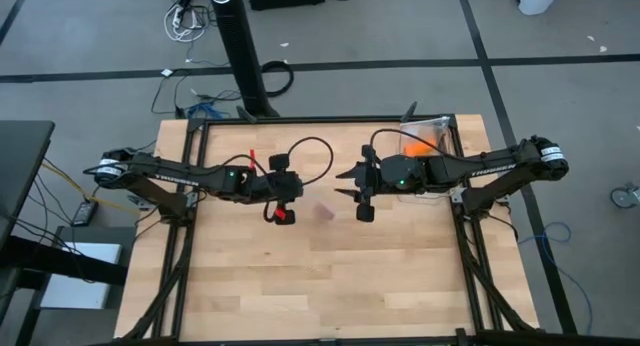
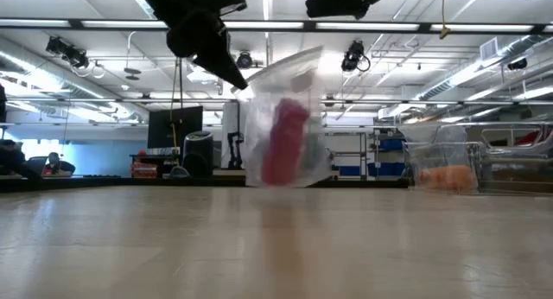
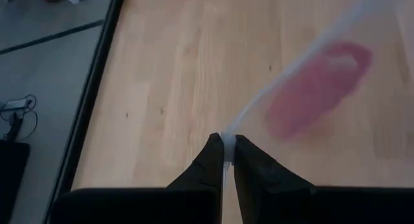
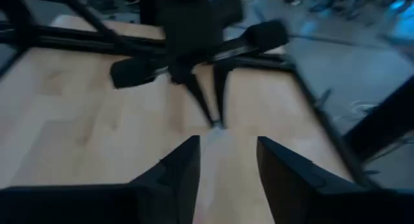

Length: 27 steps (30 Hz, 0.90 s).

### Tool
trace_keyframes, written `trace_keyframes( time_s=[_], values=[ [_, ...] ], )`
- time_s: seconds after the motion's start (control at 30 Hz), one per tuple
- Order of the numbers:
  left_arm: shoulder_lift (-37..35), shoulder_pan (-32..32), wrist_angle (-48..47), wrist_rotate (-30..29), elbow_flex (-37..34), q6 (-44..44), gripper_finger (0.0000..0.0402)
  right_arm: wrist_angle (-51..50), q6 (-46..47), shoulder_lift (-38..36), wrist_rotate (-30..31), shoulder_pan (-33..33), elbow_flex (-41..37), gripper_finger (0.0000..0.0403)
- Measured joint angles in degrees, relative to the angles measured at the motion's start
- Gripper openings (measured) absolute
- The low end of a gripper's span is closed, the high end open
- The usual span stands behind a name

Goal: Roll bandage
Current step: Put the transparent zip bag into the transparent bin

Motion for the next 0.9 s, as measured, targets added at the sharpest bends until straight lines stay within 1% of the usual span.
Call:
trace_keyframes(
  time_s=[0.13,0.33,0.43,0.67,0.8,0.9],
  values=[
    [0.0,0.1,1.8,0.0,1.2,-0.2,0.0024,0.4,2.8,1.7,-2.7,0.0,0.0,0.0161],
    [0.0,0.1,1.6,0.6,5.0,-0.1,0.0024,-0.4,6.4,5.2,-3.5,-0.1,0.7,0.0161],
    [0.0,0.4,1.5,0.9,6.3,0.1,0.0024,-1.3,7.3,6.8,-3.7,-0.1,3.8,0.0165],
    [-0.1,1.2,1.2,0.8,7.8,1.0,0.0024,-11.4,11.0,12.4,-4.0,-1.9,13.9,0.0168],
    [-0.1,1.2,1.0,0.5,7.8,1.4,0.0024,-17.2,13.7,15.5,-3.9,-4.2,18.6,0.0156],
    [-0.1,1.2,0.9,0.3,7.9,1.4,0.0024,-20.3,13.7,16.5,-4.0,-5.4,20.3,0.0126]
  ],
)
